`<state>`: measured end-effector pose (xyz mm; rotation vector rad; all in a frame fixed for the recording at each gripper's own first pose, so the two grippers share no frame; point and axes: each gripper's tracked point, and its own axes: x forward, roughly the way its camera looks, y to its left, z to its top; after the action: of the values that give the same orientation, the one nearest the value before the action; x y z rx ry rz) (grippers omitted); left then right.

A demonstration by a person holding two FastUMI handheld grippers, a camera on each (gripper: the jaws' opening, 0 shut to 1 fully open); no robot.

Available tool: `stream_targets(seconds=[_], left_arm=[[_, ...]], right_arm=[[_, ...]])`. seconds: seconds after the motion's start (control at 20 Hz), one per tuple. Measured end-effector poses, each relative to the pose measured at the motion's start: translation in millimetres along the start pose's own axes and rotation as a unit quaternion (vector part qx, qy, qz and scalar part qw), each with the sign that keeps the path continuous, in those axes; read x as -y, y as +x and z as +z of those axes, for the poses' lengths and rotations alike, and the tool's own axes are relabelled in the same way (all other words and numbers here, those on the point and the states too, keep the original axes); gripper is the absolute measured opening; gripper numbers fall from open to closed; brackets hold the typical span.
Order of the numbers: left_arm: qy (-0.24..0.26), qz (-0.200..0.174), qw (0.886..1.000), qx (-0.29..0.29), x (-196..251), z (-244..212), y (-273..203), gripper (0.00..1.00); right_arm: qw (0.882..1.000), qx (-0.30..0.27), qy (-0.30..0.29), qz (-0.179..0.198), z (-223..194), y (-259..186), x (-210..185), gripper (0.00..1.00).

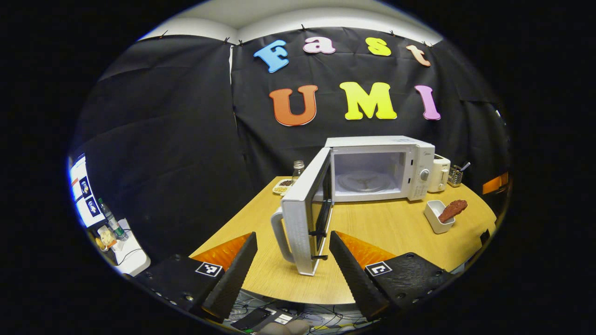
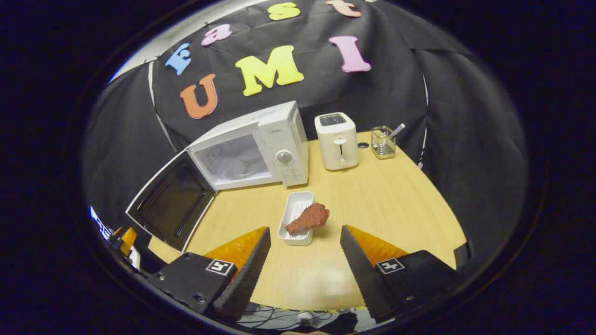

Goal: Open the microwave oven with the left hand, put the food in, and close the microwave oven.

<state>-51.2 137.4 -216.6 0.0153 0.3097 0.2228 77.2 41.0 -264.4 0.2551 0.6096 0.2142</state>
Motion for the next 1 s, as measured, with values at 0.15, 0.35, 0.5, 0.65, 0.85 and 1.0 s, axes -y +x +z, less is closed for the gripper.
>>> stream_targets(seconds=[0.15, 0.35, 0.5, 0.65, 0.85, 1.0], left_arm=[[0.003, 0.003, 1.000, 0.001, 24.1, 14.3, -1.2, 0.95], [0.000, 0.020, 1.000, -0.007, 52.1, 29.2, 7.5, 0.96], [-0.012, 0.048, 0.999, -0.020, 69.2, 35.1, 15.8, 0.95], [-0.017, 0.072, 0.997, -0.026, 85.8, 42.4, 21.3, 0.96], [-0.026, 0.101, 0.994, -0.035, 100.6, 43.9, 20.7, 0.95], [-0.021, 0.118, 0.992, -0.043, 104.4, 41.9, 17.7, 0.96]], right_arm=[[0.997, -0.046, 0.038, 0.038, -8.0, 38.4, 13.2, 0.94], [0.985, -0.107, 0.093, 0.094, -7.4, 87.3, 21.5, 0.74], [0.967, -0.161, 0.141, 0.140, -7.7, 111.7, 20.3, 0.59], [0.947, -0.204, 0.173, 0.180, -3.3, 122.5, 15.0, 0.56], [0.932, -0.241, 0.189, 0.193, -2.5, 129.3, 19.7, 0.07], [0.928, -0.252, 0.184, 0.204, 0.3, 130.7, 20.4, 0.16]])
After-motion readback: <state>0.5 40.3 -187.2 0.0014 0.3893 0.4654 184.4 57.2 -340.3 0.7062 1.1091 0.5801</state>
